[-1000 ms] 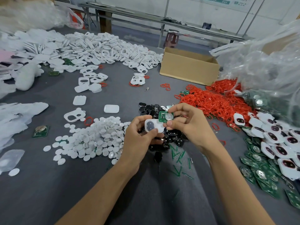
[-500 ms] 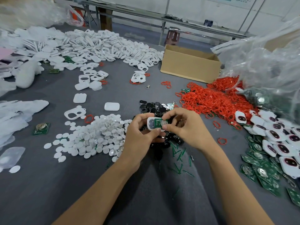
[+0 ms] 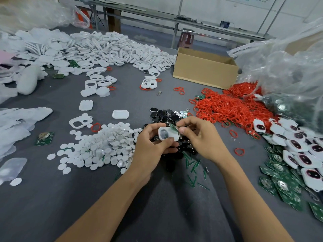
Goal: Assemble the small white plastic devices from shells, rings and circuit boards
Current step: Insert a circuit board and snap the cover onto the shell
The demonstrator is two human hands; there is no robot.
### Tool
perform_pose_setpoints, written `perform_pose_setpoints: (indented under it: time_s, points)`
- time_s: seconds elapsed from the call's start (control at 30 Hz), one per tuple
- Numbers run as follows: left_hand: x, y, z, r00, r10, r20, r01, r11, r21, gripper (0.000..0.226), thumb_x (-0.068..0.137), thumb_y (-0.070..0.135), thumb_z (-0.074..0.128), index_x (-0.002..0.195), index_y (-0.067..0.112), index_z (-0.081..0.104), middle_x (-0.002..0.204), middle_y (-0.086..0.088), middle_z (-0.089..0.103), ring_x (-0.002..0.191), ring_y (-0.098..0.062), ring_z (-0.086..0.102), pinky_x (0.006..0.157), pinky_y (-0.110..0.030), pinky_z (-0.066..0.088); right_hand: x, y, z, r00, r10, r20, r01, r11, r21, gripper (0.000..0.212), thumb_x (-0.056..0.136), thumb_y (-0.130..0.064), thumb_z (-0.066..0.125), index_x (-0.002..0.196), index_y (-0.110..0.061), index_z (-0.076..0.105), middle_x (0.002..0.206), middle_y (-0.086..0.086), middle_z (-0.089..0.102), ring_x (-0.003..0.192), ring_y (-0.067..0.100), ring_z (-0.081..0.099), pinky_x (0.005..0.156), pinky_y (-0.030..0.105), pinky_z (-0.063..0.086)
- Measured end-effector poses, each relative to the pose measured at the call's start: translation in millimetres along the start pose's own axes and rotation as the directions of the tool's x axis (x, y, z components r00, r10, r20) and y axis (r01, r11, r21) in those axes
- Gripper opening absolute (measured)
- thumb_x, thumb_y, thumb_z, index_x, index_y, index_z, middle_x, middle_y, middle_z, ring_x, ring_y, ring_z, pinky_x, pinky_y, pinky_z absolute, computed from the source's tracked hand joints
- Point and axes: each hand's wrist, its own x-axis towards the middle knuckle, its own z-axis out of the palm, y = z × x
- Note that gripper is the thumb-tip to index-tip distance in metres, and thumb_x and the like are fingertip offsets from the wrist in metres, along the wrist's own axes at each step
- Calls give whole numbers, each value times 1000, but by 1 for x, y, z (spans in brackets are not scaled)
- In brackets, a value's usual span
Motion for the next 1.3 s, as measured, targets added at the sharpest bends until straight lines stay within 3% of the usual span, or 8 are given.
perform_pose_setpoints:
  time_s: [0.1,0.2,0.37,0.5,0.67,0.87,1.0,1.3]
  points:
    - [0,0,0,1000,-9,2,9,1000,-5,37,83,-11,67,115,6,58,111,-20,65,74,-27,74,63,-30,60,1,-2,-2,999,44,-12,-38,945,325,12,94,-6,56,96,-14,65,76,-7,64,68,2,55,66,15,46]
    - [0,0,1,1000,-10,0,10,1000,-2,36,84,-12,65,113,7,58,112,-21,63,74,-28,73,64,-30,60,1,-5,-2,989,96,116,-150,691,707,23,90,-19,53,100,-2,65,77,-5,66,67,6,52,59,16,45]
    - [1,-1,0,1000,-4,-2,4,1000,-9,34,84,-12,65,111,8,58,110,-22,64,72,-27,73,63,-30,59,0,-5,0,962,20,273,-262,349,900,39,59,-33,85,85,-5,76,85,6,69,59,6,52,49,15,41]
    - [1,0,0,1000,-9,-5,9,1000,-6,35,83,-12,66,112,7,58,110,-20,65,74,-28,73,64,-31,60,-1,-8,-2,970,39,240,-219,571,791,28,86,-23,60,100,-1,70,73,2,60,58,6,45,51,14,37]
    - [1,0,-1,1000,-15,10,15,1000,-13,38,81,-10,69,112,8,59,109,-18,67,78,-29,74,65,-31,61,1,-8,1,999,-29,43,23,991,134,10,92,-6,59,98,-11,64,80,-4,59,68,12,48,66,18,40]
    - [1,0,-2,1000,-8,11,8,1000,-8,43,78,-8,73,115,8,58,109,-18,66,78,-27,73,68,-32,61,0,-9,7,985,-161,63,172,958,-229,7,89,-13,64,95,-16,61,96,-1,59,72,11,51,68,17,39]
    - [1,0,-2,1000,-5,16,5,1000,-14,42,79,-9,72,116,6,58,108,-19,66,78,-25,73,66,-30,60,-1,-9,9,980,-185,74,199,934,-296,8,89,-15,63,96,-17,60,94,-6,56,69,8,47,72,37,45]
    - [1,-1,-2,1000,-7,20,7,1000,7,41,79,-7,72,115,7,59,111,-17,65,79,-22,73,66,-29,60,-2,-10,12,972,-221,83,236,902,-362,11,89,-18,63,99,-16,59,94,-9,50,73,7,40,70,38,44]
